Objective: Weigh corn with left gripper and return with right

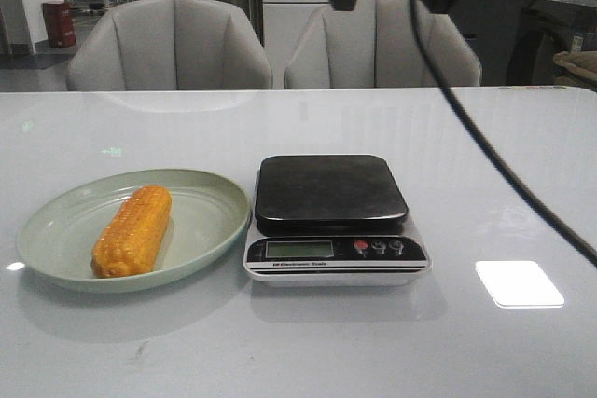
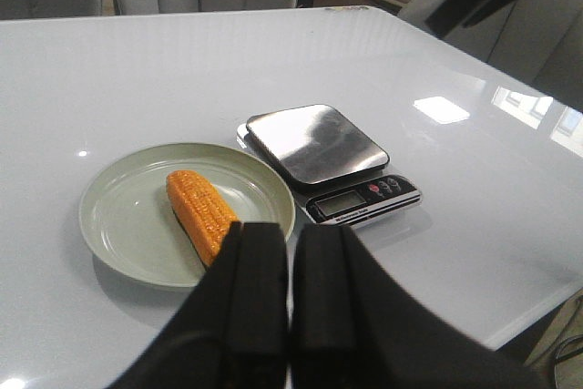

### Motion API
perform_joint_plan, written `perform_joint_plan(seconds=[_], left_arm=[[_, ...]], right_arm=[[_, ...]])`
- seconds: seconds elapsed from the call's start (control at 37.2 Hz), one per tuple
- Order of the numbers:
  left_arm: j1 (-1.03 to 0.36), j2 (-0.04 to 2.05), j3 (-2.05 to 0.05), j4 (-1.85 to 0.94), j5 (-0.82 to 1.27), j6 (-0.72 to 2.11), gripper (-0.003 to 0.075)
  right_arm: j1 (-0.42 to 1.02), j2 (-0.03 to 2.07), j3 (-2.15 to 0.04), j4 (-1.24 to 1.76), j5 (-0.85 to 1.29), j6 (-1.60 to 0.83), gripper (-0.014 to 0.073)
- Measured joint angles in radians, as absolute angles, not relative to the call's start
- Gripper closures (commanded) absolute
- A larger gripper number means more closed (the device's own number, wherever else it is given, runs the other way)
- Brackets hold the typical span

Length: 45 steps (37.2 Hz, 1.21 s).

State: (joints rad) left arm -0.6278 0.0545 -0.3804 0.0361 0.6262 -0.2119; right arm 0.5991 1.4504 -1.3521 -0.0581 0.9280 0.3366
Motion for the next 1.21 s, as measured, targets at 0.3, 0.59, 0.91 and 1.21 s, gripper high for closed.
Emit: perform_joint_plan(seconds=[0.3, 0.59, 0.91, 1.21], left_arm=[[-0.628, 0.054, -0.380, 0.036, 0.626, -0.212, 0.0606], [-0.628, 0.054, -0.380, 0.036, 0.626, -0.212, 0.0606], [-0.628, 0.054, -0.380, 0.036, 0.626, -0.212, 0.0606], [-0.628, 0.054, -0.380, 0.036, 0.626, -0.212, 0.0606]], right_arm=[[0.599, 1.001, -0.902, -0.089, 0.709, 0.316, 0.0019], [0.599, 0.529, -0.520, -0.137, 0.542, 0.309, 0.0019], [0.599, 0.053, -0.193, -0.182, 0.351, 0.309, 0.0021], [0.599, 0.034, -0.127, -0.190, 0.248, 0.309, 0.0414]])
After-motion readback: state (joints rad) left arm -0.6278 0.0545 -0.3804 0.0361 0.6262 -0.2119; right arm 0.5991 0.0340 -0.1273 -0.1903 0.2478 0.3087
